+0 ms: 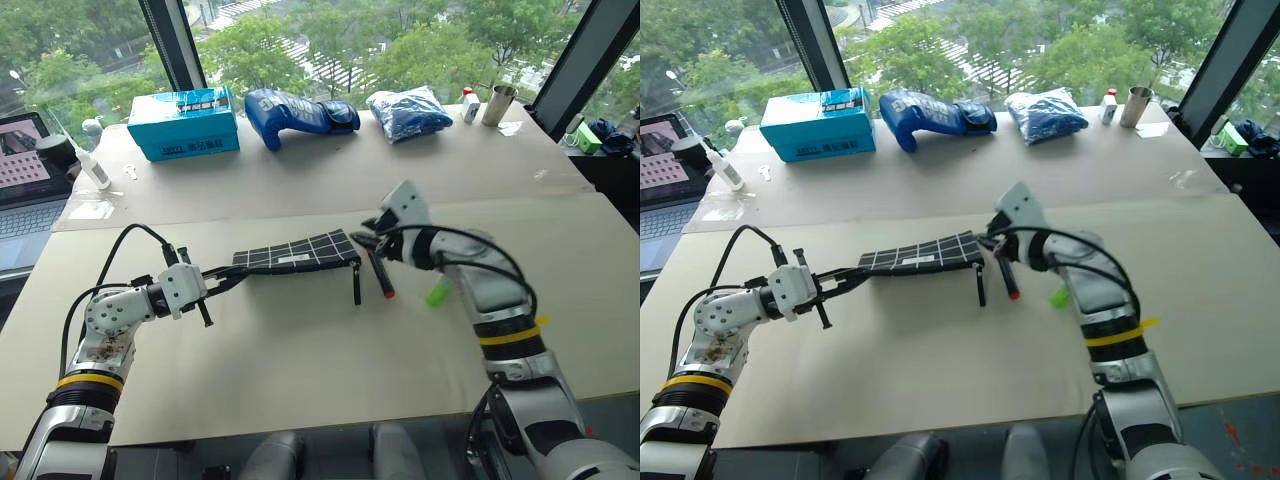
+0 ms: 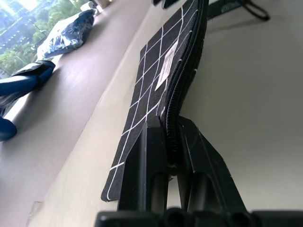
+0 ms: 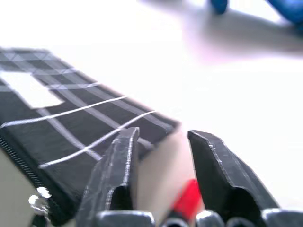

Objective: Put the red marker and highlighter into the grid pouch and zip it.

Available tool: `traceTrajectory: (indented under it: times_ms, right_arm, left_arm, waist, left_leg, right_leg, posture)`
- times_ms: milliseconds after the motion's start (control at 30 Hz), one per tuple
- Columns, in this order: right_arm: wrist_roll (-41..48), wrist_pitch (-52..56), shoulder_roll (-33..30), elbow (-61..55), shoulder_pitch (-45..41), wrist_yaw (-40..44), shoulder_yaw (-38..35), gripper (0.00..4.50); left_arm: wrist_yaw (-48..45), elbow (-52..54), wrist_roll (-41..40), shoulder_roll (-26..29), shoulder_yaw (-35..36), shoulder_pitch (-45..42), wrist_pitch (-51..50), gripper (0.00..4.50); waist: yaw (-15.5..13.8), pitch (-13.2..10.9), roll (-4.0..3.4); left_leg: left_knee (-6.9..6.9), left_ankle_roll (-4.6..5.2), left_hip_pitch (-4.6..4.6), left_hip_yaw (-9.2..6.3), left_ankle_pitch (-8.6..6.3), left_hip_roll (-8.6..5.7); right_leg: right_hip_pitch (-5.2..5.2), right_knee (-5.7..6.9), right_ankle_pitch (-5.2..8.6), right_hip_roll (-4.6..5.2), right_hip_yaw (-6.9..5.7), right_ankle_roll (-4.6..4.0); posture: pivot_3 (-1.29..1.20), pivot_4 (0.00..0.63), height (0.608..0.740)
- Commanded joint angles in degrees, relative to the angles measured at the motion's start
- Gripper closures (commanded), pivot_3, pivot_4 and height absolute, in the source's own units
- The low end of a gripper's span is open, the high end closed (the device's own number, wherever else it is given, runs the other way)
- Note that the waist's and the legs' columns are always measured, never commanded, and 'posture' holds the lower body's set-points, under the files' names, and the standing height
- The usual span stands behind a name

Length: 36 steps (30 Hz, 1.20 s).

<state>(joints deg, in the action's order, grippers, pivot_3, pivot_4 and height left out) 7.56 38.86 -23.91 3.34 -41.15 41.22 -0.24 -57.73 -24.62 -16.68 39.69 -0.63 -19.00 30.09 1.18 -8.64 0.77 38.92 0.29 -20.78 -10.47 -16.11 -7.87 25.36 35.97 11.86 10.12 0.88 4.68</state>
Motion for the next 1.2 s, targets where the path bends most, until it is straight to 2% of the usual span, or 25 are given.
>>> traceTrajectory:
  times_ms: [33,200,300,467,633,900,1200]
  right_arm:
    - [6.5,8.3,-3.2,-2.6,-1.5,0.4,-7.1,1.41]
    - [13.0,13.2,-8.8,-8.5,2.6,4.3,-10.7,1.41]
    - [14.9,15.8,-9.0,-14.2,6.4,4.2,-7.6,1.41]
    - [13.5,15.9,-5.0,-18.9,10.2,0.2,0.8,1.41]
    - [8.8,12.2,-3.9,-17.4,10.9,-3.8,7.2,1.41]
    - [6.5,8.9,-1.7,-12.6,7.5,-6.1,8.7,1.41]
    - [7.3,8.7,-0.7,-12.5,6.3,-4.5,9.5,1.41]
  left_arm:
    - [2.2,5.6,-2.4,-0.5,3.2,1.2,-4.5,4.5]
    - [3.7,9.4,-2.6,-1.7,4.3,2.8,-8.0,4.5]
    - [4.3,11.1,-2.7,-2.5,4.6,3.3,-9.6,4.5]
    - [4.6,12.6,-1.9,-3.6,4.7,3.5,-10.9,4.5]
    - [5.0,14.3,-1.8,-3.8,4.9,3.7,-12.0,4.5]
    - [5.6,16.1,-1.2,-4.0,4.8,4.6,-12.6,4.5]
    - [8.4,20.0,-0.1,-4.9,4.0,6.3,-16.8,4.5]
  waist:
    - [0.0,0.0,0.0]
    - [-0.1,0.0,-0.01]
    - [0.1,0.0,0.0]
    - [0.4,0.0,0.0]
    - [-0.1,0.0,0.0]
    - [-0.3,0.0,0.0]
    - [-0.1,0.0,0.0]
  left_leg:
    - [0.0,0.0,-0.01,0.0,0.0,0.01]
    - [0.01,0.02,-0.19,0.02,-0.01,0.0]
    - [0.01,0.04,-0.25,0.02,-0.02,0.04]
    - [0.05,0.02,-0.28,0.15,-0.02,0.12]
    - [0.13,0.02,-0.35,0.15,-0.01,0.05]
    - [0.14,0.0,-0.35,0.16,0.0,0.04]
    - [0.11,0.0,-0.36,0.16,0.0,0.06]
  right_leg:
    - [0.0,-0.01,0.0,0.0,-0.01,0.0]
    - [0.1,-0.1,0.0,0.01,0.01,0.0]
    - [0.18,-0.08,0.0,0.0,-0.01,0.0]
    - [0.22,-0.1,-0.03,0.0,0.03,-0.04]
    - [0.28,-0.1,-0.07,0.03,0.03,0.0]
    - [0.3,-0.11,-0.1,0.02,0.03,-0.01]
    - [0.35,-0.1,-0.11,0.01,0.03,-0.02]
  posture:
    - [0.0,0.15,0.74]
    - [0.0,0.15,0.74]
    - [0.0,0.15,0.74]
    - [0.0,0.15,0.74]
    - [0.0,0.15,0.74]
    - [0.0,0.15,0.74]
    - [0.0,0.15,0.74]
